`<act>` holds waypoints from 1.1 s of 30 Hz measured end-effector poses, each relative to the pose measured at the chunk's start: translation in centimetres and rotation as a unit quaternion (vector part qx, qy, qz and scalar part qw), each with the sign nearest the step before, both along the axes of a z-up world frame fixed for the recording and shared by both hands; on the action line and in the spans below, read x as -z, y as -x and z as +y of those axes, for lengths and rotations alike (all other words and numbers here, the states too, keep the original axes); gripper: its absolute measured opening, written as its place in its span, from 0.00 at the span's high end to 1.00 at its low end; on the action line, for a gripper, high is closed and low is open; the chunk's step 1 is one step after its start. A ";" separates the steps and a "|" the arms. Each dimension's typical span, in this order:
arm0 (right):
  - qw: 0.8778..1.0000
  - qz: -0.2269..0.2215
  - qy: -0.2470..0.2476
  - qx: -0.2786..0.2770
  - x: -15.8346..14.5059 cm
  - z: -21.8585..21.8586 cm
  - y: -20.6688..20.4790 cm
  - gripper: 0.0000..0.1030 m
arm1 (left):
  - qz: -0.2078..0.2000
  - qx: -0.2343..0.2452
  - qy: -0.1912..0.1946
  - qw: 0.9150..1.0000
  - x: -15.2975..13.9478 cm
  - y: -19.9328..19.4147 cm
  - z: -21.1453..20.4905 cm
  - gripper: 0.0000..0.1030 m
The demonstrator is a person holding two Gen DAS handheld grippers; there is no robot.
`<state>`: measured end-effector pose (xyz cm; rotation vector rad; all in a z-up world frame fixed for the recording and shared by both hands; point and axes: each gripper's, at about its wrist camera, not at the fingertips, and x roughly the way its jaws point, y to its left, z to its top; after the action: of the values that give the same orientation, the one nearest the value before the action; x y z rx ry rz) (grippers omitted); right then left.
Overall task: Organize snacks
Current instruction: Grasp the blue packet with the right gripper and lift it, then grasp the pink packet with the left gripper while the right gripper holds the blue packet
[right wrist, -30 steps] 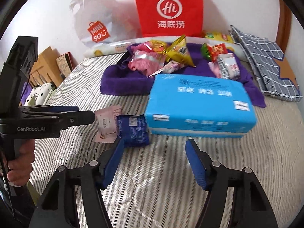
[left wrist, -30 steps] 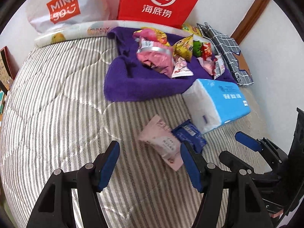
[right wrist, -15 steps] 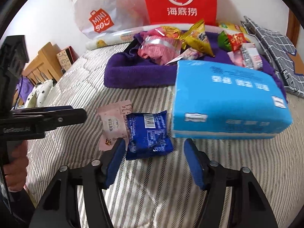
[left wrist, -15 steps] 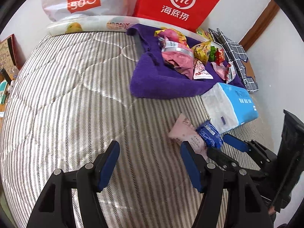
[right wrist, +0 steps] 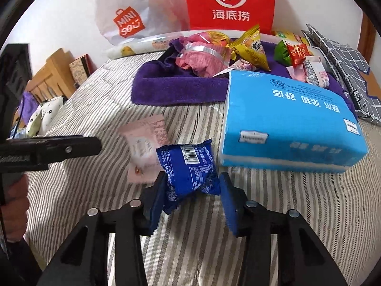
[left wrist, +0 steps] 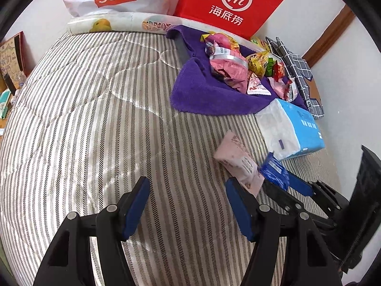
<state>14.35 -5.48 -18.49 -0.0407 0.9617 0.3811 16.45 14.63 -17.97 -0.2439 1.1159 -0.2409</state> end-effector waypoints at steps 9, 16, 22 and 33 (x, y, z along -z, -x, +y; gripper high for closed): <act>0.999 -0.035 -0.017 -0.015 -2.7 -2.7 4.2 0.58 | 0.006 -0.006 0.004 1.000 0.2 0.6 -2.3 0.38; 0.998 -0.051 0.012 0.031 -2.3 -8.1 5.6 0.58 | 0.004 0.006 0.009 1.000 0.5 0.0 -5.1 0.38; 0.994 -0.050 0.039 0.086 -1.2 -12.9 4.9 0.58 | 0.018 0.012 -0.017 1.000 0.8 -1.4 -7.5 0.38; 0.988 -0.041 0.057 0.134 0.0 -17.2 2.4 0.58 | 0.020 0.014 -0.063 0.998 0.8 -3.7 -10.1 0.40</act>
<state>11.95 -22.68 -18.52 -0.0304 0.8934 0.0749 20.14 4.51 -18.81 -0.1208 1.1693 -0.1895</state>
